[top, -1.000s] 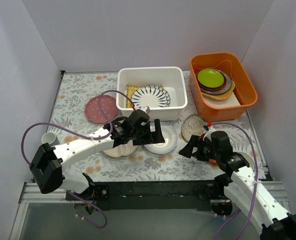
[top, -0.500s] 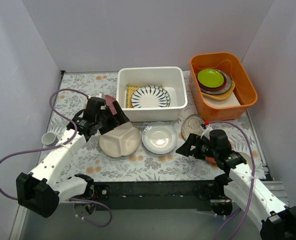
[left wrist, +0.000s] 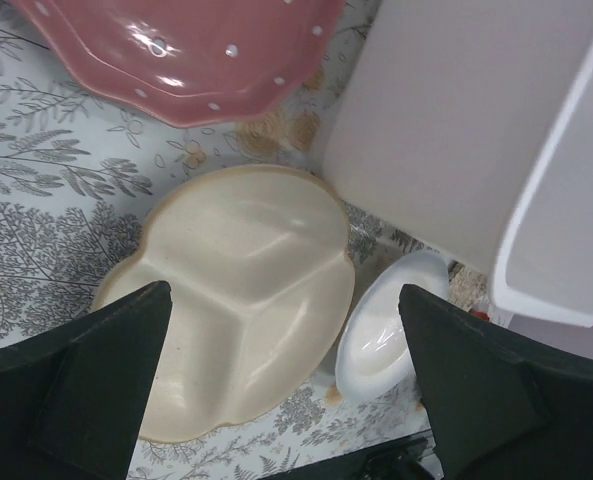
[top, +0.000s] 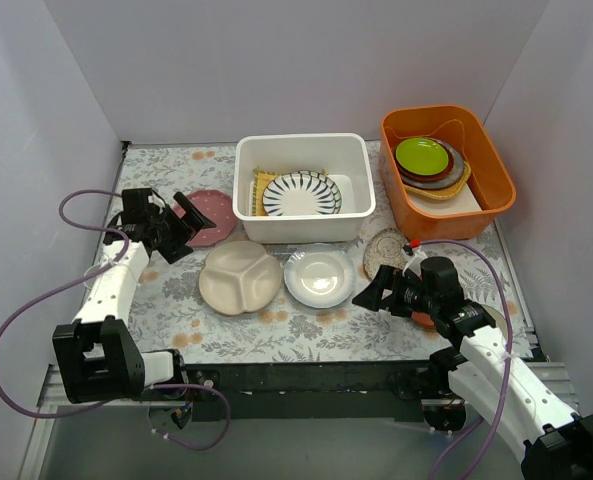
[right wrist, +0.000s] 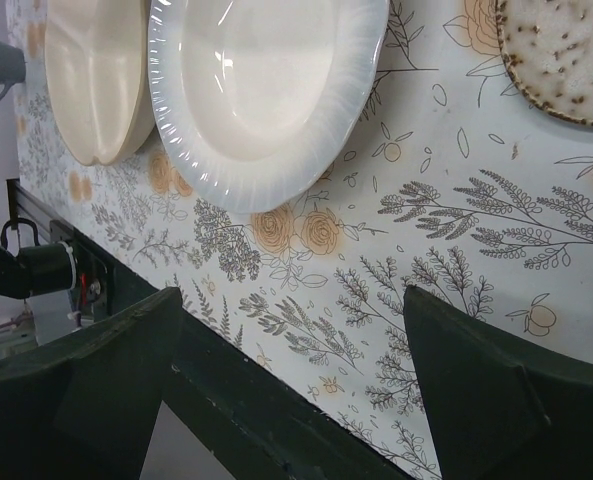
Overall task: Place the plates into the plastic bin on the countertop
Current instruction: Pick up the plate at the center of the board.
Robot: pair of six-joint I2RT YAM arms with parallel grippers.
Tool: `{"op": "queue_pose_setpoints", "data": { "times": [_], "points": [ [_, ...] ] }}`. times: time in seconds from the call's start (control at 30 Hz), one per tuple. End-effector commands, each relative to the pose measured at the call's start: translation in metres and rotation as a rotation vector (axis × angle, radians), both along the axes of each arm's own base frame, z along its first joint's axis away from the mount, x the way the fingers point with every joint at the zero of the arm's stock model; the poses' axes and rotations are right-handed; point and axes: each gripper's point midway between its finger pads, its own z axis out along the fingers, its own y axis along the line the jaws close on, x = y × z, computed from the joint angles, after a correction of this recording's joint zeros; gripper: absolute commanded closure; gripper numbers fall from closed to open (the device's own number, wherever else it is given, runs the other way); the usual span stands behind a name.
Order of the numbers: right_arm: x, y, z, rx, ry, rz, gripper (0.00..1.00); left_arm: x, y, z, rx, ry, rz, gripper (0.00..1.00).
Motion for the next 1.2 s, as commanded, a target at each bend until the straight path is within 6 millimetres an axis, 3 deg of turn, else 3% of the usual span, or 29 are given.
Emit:
{"op": "queue_pose_setpoints", "data": {
  "times": [0.0,0.1,0.37,0.63,0.7,0.8,1.17],
  "points": [
    [0.006,0.002,0.017,0.001,-0.059,0.011,0.02,0.008,0.018,-0.014,-0.104,0.034,0.027,0.04],
    [0.006,0.001,0.015,0.000,-0.056,0.009,0.02,0.015,0.035,-0.026,-0.106,0.063,0.089,0.05],
    [0.006,-0.002,0.012,-0.023,-0.055,0.004,0.02,0.041,0.059,-0.055,-0.069,0.127,0.163,0.09],
    [0.005,-0.004,0.012,-0.031,-0.062,0.003,0.02,0.062,0.070,-0.073,-0.064,0.153,0.197,0.19],
    [0.004,-0.005,0.010,-0.038,-0.059,0.004,0.02,0.067,0.073,-0.080,-0.062,0.168,0.207,0.31],
    [0.003,-0.005,0.008,-0.038,-0.052,0.003,0.02,0.076,0.078,-0.085,-0.043,0.176,0.217,0.39],
    [0.004,-0.005,0.007,-0.034,-0.050,0.001,0.02,0.085,0.090,-0.110,0.009,0.233,0.232,0.43]
  ]
}}
